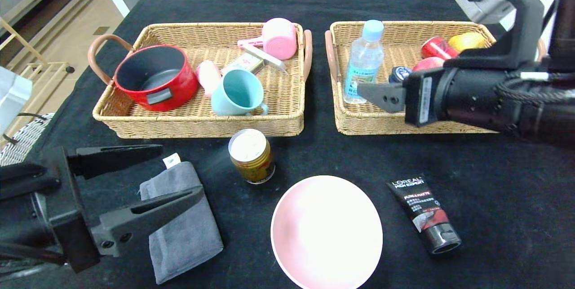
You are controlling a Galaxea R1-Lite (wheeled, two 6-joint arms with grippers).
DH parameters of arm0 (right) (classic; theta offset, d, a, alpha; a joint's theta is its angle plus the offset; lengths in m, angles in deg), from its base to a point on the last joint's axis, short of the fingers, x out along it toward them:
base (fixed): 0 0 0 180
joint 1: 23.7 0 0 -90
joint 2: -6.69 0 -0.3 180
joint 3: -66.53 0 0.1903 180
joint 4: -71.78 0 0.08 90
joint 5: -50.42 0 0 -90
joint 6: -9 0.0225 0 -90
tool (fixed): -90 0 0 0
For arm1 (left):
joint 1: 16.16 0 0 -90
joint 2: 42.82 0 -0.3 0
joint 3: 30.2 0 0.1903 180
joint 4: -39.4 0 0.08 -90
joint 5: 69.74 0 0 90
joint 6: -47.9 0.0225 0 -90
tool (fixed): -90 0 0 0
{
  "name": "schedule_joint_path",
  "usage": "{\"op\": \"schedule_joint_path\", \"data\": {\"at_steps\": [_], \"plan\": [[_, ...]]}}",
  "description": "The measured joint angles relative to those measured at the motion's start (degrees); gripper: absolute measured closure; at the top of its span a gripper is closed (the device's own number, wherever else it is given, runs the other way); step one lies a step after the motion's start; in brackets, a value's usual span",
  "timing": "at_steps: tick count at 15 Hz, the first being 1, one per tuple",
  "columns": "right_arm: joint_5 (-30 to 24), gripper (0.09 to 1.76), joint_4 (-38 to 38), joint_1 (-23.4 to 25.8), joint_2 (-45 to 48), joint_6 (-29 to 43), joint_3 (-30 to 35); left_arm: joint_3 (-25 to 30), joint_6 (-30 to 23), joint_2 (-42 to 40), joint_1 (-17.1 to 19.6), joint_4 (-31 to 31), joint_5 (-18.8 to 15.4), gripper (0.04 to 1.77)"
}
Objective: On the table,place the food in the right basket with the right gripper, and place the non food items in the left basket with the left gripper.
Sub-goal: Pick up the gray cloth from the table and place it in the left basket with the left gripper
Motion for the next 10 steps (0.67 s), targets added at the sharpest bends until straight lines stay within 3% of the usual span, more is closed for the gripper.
{"op": "schedule_joint_path", "data": {"at_steps": [3,7,10], "plan": [[-8.9,0.16,0.9,-0.2,7.2,-4.3,11.1,0.0,0.0,-0.7,-0.3,-0.6,0.0,0.09],[-19.5,0.15,9.1,1.5,13.6,-5.3,24.1,1.2,0.0,-0.9,-0.5,-0.9,1.0,0.09],[-24.1,0.15,14.7,2.5,16.6,-5.4,31.7,1.0,1.1,-1.6,-0.5,-0.9,5.4,0.09]]}}
